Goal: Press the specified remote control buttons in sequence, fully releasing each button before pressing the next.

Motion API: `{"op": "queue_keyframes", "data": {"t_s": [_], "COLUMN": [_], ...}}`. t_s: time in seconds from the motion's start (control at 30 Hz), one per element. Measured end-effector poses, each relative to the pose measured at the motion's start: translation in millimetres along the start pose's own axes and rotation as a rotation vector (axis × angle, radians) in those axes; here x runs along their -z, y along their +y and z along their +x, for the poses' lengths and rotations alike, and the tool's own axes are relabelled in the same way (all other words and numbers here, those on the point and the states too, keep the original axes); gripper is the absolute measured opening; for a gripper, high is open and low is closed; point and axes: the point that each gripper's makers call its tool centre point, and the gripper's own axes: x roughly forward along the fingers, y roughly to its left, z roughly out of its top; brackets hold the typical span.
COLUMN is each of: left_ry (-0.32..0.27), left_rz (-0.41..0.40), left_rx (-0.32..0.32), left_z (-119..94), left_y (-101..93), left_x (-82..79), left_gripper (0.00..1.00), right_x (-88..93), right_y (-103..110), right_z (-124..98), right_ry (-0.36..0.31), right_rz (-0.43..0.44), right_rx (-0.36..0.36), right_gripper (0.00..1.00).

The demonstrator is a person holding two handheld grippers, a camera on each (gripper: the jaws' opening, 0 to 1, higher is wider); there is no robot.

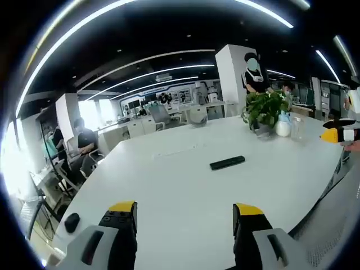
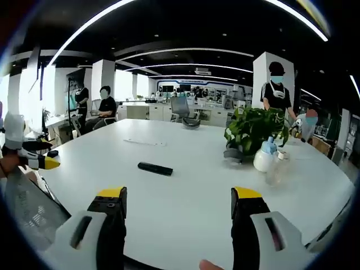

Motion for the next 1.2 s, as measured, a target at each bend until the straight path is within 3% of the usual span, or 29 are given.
{"op": "queue_keyframes", "data": {"t_s": [0.57,1.2], "left_ry": [0.021,0.024], "left_rz": [0.030,0.019], "left_rx": [0.018,0.009], "left_z": [2,2], "left_y": [-6.2,-2.0], "left_x": [3.0,4.3], "left_gripper": [0.73,0.73], "right_x": [-0.6,-1.3], "right_y": [-9,-6], "right_z": [-1,0], "right_ry": [-0.009,-0.008], "right_rz": [0.065,0.018], "right_rx": [0.029,0.039], "right_gripper": [0.83,0.84]}}
